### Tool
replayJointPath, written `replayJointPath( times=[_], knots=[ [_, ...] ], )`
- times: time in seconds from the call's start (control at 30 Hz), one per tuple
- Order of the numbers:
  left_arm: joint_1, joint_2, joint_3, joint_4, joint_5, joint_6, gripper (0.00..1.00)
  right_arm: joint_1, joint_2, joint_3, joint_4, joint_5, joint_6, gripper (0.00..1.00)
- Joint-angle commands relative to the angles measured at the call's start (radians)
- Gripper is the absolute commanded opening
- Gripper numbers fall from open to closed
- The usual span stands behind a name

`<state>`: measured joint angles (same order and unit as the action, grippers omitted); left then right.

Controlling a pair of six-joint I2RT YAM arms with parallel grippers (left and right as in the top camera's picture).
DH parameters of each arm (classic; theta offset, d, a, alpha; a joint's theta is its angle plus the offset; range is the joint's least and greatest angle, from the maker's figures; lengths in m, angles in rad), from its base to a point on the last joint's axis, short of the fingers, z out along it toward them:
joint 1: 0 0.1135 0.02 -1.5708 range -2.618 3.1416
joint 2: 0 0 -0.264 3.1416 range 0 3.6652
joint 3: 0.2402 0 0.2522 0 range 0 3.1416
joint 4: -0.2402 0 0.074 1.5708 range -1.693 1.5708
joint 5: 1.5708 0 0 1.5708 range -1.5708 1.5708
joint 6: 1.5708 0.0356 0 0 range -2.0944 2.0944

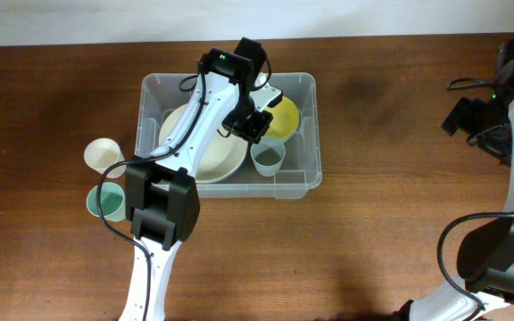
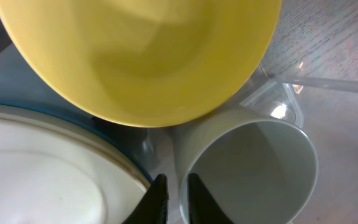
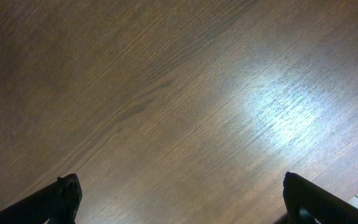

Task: Pack container
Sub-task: 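Lower the grey cup into the bin beside the yellow bowl and release, then move the left gripper back left to the white cup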

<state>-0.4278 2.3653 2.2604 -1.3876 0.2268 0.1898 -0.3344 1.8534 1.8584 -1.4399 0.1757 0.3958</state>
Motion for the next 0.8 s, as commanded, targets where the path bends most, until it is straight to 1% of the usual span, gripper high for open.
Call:
replayJointPath(
  times=[0.0, 0.1, 0.13, 0.2, 0.23, 0.27, 0.37, 0.4, 0.43, 0.47, 0.5, 0.53, 0.63, 0.7, 0.77],
  knots=[
    [0.005, -0.01, -0.004, 0.02, -0.008, 0.002, 0.32, -0.006, 0.002, -0.002, 0.0, 0.013, 0.008, 0.99],
    [0.006, -0.01, 0.033, 0.045, -0.008, 0.002, 0.47, -0.006, 0.002, -0.002, 0.0, 0.013, 0.008, 0.99],
    [0.008, -0.01, 0.055, 0.045, -0.008, 0.002, 0.53, -0.006, 0.002, -0.002, 0.0, 0.013, 0.008, 0.99],
    [0.017, -0.01, 0.128, 0.038, -0.016, 0.002, 0.69, -0.006, 0.002, -0.002, 0.0, 0.013, 0.008, 0.99],
    [0.022, -0.011, 0.174, 0.032, -0.023, 0.002, 0.73, -0.006, 0.002, -0.002, 0.0, 0.013, 0.008, 0.99],
    [0.029, -0.012, 0.214, 0.025, -0.029, 0.002, 0.75, -0.006, 0.002, -0.002, 0.0, 0.013, 0.008, 0.99],
    [0.059, -0.016, 0.372, -0.016, -0.103, -0.047, 0.76, -0.006, 0.002, -0.002, 0.0, 0.013, 0.008, 0.99],
    [0.088, -0.021, 0.473, -0.061, -0.196, -0.112, 0.79, -0.006, 0.002, -0.002, 0.0, 0.013, 0.008, 0.99],
    [0.105, -0.024, 0.518, -0.086, -0.246, -0.152, 0.8, -0.006, 0.002, -0.002, 0.0, 0.013, 0.008, 0.99],
    [0.148, -0.027, 0.601, -0.143, -0.341, -0.241, 0.83, -0.006, 0.002, -0.002, 0.0, 0.013, 0.008, 0.99],
    [0.178, -0.029, 0.643, -0.181, -0.38, -0.296, 0.96, -0.006, 0.002, -0.002, 0.0, 0.013, 0.008, 0.99],
    [0.203, -0.03, 0.669, -0.209, -0.4, -0.338, 0.99, -0.006, 0.002, -0.002, 0.0, 0.013, 0.008, 0.99],
    [0.303, -0.031, 0.713, -0.298, -0.428, -0.48, 0.99, -0.006, 0.002, -0.002, 0.0, 0.013, 0.008, 0.99],
    [0.381, -0.031, 0.699, -0.3, -0.393, -0.509, 0.99, -0.006, 0.002, -0.002, 0.0, 0.013, 0.008, 0.99],
    [0.452, -0.03, 0.671, -0.3, -0.346, -0.573, 0.99, -0.006, 0.002, -0.002, 0.0, 0.013, 0.008, 0.99]
  ],
)
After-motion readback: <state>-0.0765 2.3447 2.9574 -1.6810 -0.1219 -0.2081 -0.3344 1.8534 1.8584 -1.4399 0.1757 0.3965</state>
